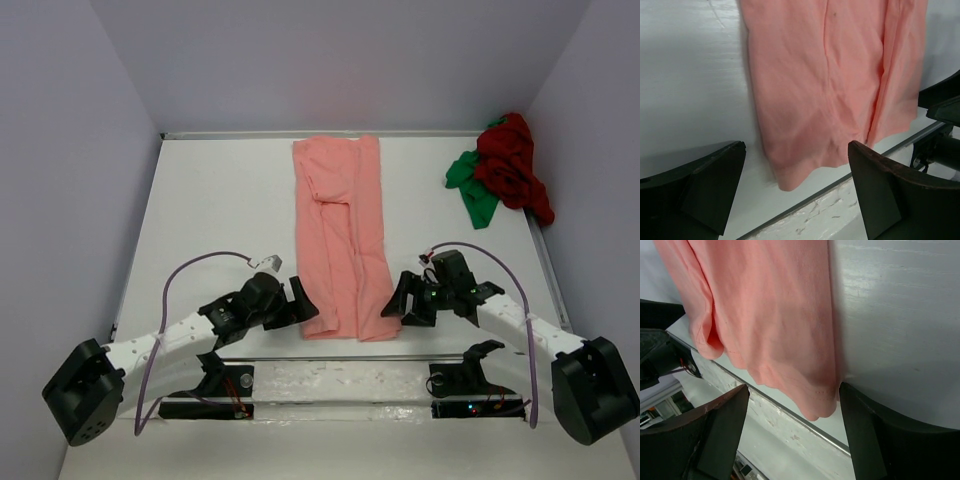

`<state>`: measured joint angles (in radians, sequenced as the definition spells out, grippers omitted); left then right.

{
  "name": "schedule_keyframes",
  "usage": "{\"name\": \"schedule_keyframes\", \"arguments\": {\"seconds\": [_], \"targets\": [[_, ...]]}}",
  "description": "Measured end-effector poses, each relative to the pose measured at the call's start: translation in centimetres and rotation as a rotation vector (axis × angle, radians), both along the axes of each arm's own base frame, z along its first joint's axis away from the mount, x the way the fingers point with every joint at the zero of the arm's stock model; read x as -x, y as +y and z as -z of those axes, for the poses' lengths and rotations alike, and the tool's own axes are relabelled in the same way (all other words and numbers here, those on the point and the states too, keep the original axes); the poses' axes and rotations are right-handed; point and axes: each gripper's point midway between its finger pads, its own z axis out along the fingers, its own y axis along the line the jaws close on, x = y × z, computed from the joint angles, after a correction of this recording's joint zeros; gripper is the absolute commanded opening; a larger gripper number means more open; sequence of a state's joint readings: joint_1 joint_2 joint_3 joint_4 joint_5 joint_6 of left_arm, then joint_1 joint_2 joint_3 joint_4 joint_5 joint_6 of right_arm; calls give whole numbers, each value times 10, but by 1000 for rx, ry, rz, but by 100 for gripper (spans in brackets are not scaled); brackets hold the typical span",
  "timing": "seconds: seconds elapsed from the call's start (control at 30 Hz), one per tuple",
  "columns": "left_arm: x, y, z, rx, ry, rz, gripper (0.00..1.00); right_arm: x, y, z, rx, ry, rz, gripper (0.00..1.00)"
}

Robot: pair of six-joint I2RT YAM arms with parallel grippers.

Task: Fold and stack the t-shirts
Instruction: Fold the tshirt

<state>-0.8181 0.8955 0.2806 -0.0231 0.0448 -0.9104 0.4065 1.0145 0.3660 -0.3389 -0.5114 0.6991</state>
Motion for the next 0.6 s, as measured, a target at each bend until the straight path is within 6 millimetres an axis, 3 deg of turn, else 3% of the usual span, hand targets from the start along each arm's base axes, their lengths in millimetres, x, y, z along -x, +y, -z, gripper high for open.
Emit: {"name": "schedule_keyframes", "arguments": {"seconds": [0.33, 0.6], "targets": [[-2, -42, -1, 85, 4, 33, 99, 3, 6, 0, -82, 6, -4, 75], [2, -51, -2, 101, 8, 38, 99, 11, 10, 3, -128, 24, -16, 69]]}}
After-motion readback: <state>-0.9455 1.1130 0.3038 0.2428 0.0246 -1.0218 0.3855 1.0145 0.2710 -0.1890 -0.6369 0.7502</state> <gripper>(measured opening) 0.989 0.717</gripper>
